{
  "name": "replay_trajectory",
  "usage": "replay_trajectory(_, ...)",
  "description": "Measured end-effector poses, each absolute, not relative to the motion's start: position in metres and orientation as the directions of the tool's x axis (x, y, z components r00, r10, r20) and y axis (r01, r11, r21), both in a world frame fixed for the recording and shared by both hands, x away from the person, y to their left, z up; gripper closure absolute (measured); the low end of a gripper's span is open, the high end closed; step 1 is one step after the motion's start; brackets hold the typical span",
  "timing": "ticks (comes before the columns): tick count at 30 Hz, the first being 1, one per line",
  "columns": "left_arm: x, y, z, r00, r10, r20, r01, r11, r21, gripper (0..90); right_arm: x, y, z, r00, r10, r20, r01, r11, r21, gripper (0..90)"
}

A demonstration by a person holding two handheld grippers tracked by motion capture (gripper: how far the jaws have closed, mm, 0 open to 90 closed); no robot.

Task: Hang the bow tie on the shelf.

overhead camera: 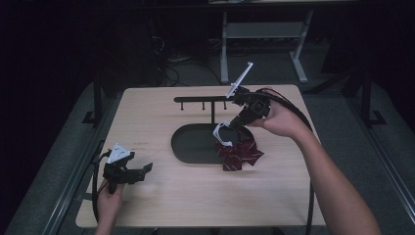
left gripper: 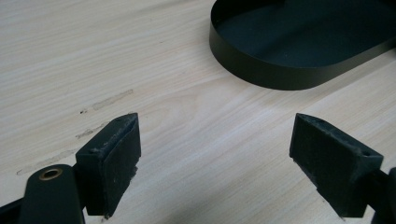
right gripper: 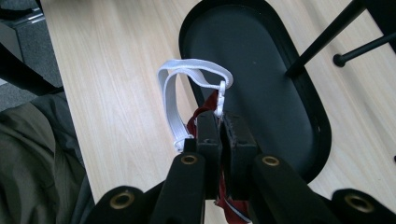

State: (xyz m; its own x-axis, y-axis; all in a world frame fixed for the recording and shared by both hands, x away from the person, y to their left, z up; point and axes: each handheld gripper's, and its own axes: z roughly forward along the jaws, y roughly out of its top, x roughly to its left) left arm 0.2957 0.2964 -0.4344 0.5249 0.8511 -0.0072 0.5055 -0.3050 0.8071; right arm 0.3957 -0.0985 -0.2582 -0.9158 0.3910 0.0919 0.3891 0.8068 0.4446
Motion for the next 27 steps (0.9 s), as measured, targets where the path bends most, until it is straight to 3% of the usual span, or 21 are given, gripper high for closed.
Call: replay_trajectory(27,0.296,0.297,-0.436,0.533,0.846,-0.011,0.509,-0.311,0.803,16.3,0.452,-0.091,-0.25,-0.874,0.473,0.112,0.474,0.777,0.414,85.8)
